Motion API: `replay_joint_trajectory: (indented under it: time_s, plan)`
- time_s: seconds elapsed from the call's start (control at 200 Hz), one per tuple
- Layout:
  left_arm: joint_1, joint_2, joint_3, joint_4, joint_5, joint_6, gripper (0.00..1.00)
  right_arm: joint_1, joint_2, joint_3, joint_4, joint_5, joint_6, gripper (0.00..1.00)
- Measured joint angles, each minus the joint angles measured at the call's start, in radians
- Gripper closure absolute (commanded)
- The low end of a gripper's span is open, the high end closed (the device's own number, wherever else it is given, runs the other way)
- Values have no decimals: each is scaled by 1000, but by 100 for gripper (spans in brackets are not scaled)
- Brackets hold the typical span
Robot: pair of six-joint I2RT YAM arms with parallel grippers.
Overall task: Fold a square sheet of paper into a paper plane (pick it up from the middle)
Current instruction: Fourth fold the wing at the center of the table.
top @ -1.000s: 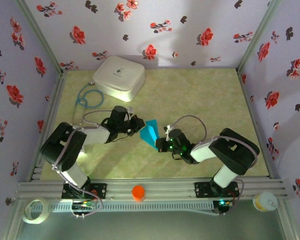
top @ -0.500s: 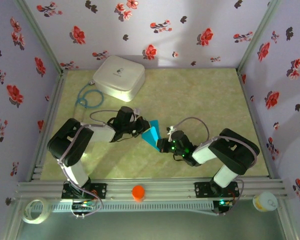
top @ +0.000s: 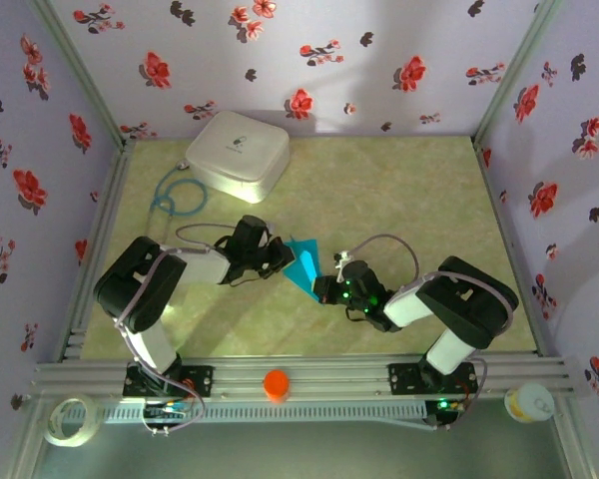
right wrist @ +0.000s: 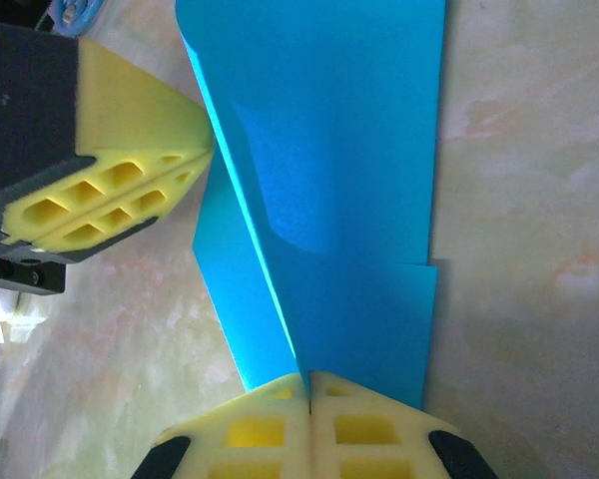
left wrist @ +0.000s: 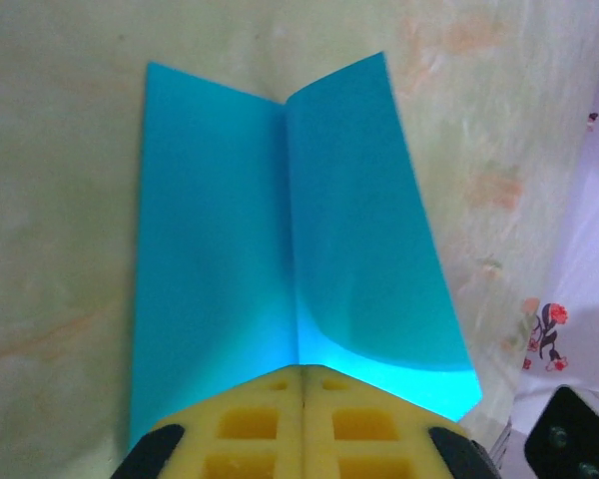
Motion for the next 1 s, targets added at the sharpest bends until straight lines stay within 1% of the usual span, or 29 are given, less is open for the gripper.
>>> replay_joint_trajectory:
  time_s: [0.365, 1.0]
  plan:
    - [0, 27, 0, -55, -22, 0, 100, -5, -8, -18, 16, 0, 4, 98]
    - [1, 27, 0, -61, -29, 12, 100, -30, -11, -19, 23, -34, 40, 99]
